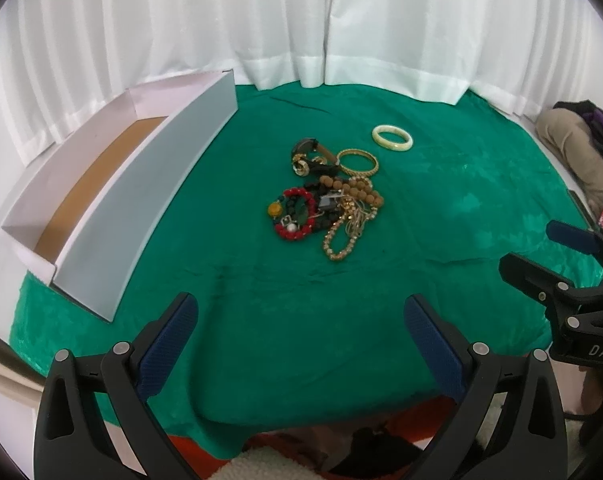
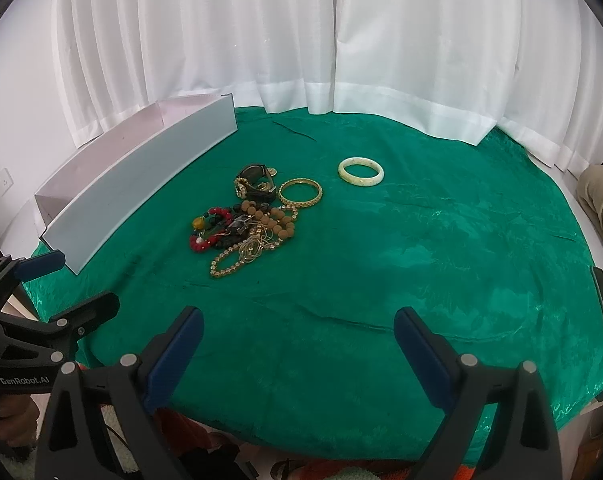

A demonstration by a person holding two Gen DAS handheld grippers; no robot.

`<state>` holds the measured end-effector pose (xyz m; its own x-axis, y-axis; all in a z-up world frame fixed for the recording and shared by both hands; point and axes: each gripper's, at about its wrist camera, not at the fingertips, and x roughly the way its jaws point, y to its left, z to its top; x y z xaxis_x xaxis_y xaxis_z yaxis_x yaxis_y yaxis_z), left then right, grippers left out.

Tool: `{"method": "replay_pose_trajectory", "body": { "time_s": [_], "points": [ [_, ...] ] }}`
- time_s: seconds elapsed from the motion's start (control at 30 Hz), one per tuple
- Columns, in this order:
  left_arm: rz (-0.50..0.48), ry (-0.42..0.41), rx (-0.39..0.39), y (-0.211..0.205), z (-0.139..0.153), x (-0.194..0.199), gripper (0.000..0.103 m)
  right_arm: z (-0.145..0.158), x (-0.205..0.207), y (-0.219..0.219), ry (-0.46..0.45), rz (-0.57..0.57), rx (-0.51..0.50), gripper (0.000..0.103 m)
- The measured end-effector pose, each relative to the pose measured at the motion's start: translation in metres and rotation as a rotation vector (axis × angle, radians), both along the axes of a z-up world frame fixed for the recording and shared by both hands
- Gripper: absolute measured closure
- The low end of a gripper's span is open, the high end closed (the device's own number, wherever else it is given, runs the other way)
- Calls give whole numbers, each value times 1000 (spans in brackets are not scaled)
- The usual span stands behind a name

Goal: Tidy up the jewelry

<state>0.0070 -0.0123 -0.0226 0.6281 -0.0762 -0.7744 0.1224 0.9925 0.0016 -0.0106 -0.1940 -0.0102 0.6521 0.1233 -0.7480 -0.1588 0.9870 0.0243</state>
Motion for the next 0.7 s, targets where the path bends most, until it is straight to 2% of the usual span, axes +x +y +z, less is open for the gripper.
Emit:
{"method": "replay_pose_trajectory", "body": {
  "time_s": [0.7],
  "points": [
    [6,5,-8,5,-3,8,0,-7,10,-9,25,-20,17,5]
  ]
}}
